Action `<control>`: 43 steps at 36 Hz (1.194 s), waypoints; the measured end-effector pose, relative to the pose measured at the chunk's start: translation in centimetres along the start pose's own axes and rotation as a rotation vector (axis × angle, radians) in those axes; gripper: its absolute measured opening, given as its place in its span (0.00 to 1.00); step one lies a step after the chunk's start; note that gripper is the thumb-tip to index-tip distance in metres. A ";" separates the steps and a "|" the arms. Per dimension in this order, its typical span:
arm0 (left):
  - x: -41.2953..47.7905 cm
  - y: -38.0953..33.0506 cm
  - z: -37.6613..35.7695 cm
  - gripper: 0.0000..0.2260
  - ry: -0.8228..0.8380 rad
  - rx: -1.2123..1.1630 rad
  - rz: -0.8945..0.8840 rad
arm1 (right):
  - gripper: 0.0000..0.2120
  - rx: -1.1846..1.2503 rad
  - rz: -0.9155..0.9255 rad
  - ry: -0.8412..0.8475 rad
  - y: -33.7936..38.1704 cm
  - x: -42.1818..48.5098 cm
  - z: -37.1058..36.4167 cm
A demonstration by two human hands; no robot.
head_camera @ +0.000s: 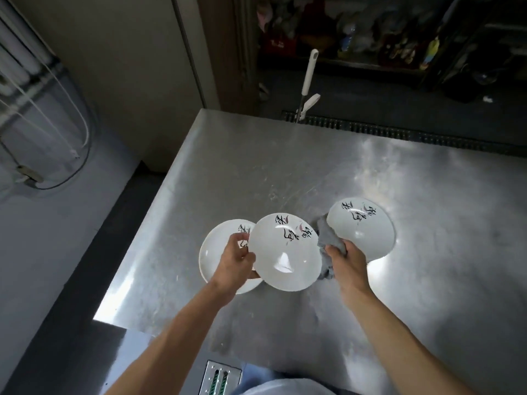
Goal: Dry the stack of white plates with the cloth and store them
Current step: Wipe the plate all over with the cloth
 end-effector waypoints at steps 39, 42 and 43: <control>-1.1 9.2 -14.9 0.25 0.356 -0.085 0.186 | 0.33 -1.004 0.270 0.584 -11.4 -4.6 1.9; -0.3 9.7 -14.0 0.21 0.349 -0.080 0.194 | 0.30 -1.076 0.425 0.744 -12.3 -6.3 2.1; -0.1 9.9 -13.8 0.21 0.355 -0.074 0.197 | 0.29 -1.092 0.483 0.775 -12.4 -6.7 2.7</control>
Point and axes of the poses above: each hand's wrist, its own x-axis towards the middle knuckle, its own z-axis out of the back of the hand, y = z × x, the point moved 7 cm from there along x, towards the middle knuckle, and after that the axes turned 10 degrees about x, right-handed, at the moved point
